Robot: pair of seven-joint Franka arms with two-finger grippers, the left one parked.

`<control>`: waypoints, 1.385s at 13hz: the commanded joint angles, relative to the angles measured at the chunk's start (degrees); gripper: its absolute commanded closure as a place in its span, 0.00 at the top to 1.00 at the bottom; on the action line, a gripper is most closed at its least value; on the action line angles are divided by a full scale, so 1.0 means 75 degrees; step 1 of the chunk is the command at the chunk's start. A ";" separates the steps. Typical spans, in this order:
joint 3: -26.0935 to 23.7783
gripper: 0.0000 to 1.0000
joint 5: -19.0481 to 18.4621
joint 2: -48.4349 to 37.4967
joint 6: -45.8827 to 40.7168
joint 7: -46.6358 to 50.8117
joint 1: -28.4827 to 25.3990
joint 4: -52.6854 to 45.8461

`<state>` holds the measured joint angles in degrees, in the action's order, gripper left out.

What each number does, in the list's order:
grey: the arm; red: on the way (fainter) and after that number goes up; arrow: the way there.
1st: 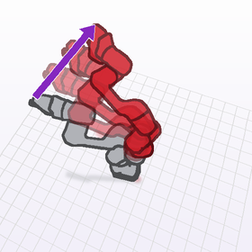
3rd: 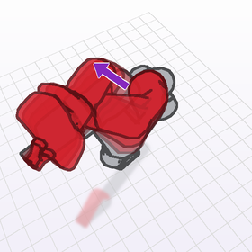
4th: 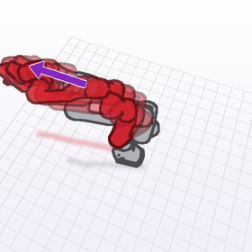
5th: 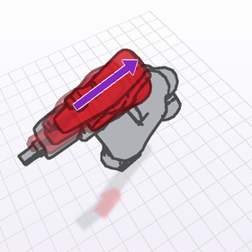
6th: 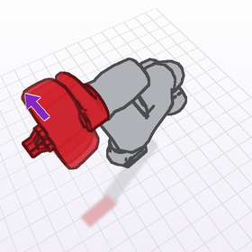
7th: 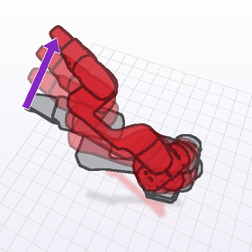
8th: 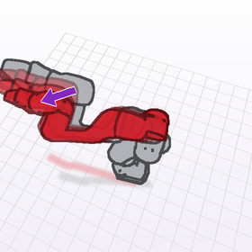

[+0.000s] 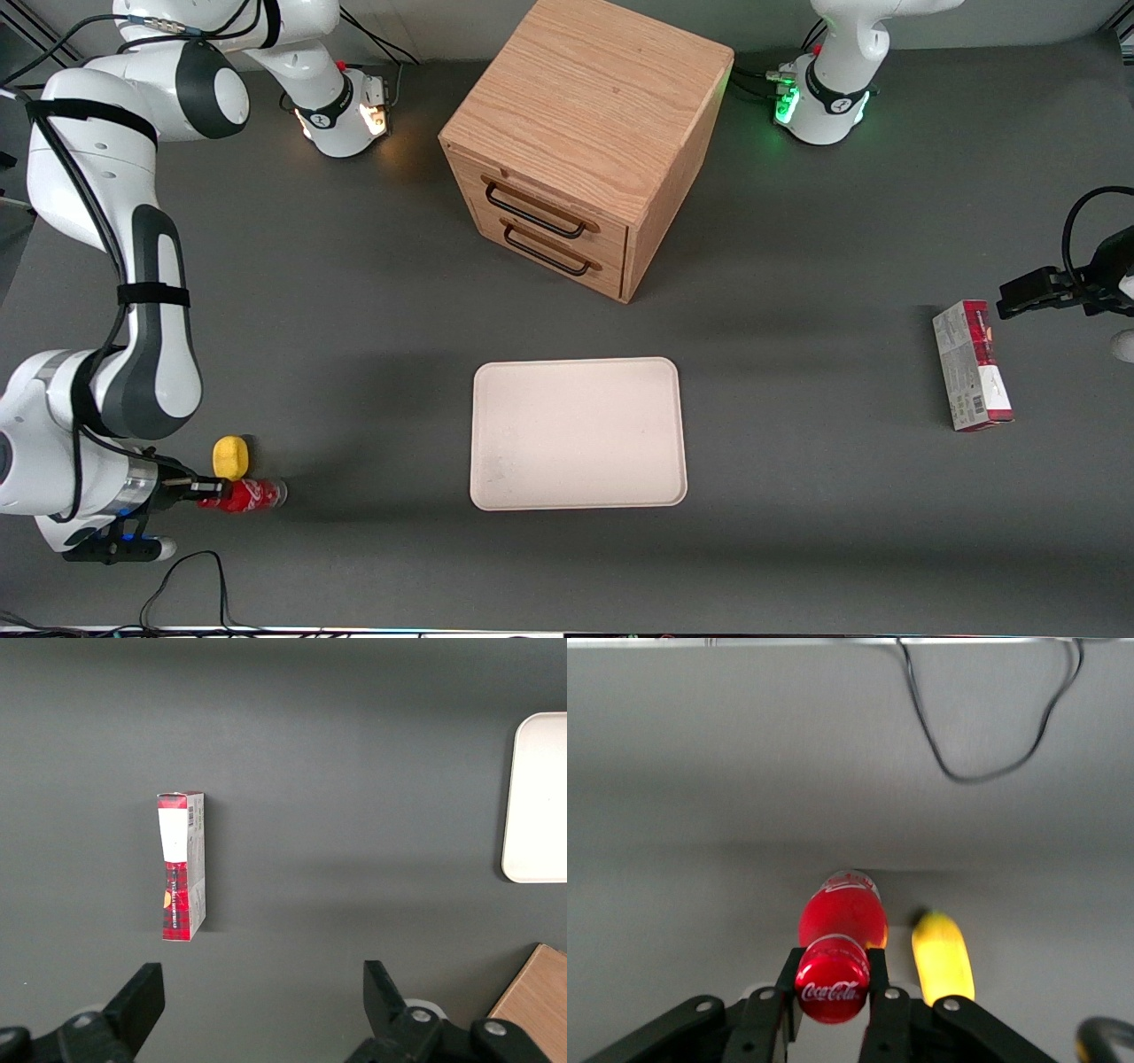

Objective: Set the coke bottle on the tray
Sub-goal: 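Lift the held bottle up off the table with the right gripper, then carry the bottle to the cream tray and lower it upright onto it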

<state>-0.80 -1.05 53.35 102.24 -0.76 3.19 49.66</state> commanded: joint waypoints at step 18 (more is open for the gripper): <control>-0.0093 0.00 -0.0013 -0.3744 -0.2287 0.2885 -0.1865 0.1857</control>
<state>-1.70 -1.02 17.00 86.45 13.54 -7.22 74.87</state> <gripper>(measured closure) 0.687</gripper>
